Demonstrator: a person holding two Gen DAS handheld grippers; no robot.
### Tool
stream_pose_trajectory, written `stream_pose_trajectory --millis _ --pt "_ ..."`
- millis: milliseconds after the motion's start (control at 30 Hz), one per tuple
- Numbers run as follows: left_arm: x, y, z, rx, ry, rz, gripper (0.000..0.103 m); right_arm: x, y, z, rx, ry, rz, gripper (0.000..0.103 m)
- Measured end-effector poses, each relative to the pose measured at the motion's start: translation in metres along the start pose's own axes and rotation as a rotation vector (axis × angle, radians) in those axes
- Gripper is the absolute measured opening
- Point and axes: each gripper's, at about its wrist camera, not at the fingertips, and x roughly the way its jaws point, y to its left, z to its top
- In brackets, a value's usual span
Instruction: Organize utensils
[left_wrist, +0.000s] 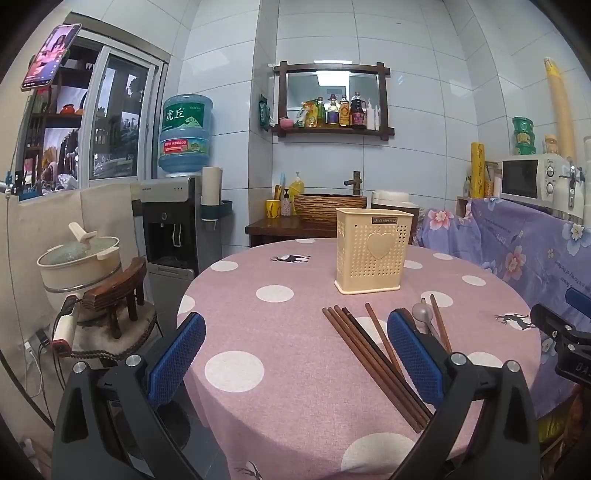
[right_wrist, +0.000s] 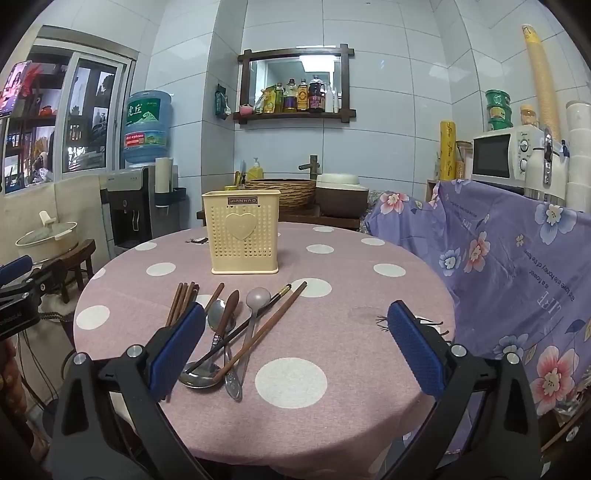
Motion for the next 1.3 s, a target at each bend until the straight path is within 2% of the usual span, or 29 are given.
stream_pose_trajectory --millis 1300 --pt "0.0005 0.0012 -0.0023 0.001 0.008 0.002 0.098 -0.0012 0.0056 -0.0017 -0.002 0.004 0.001 0.098"
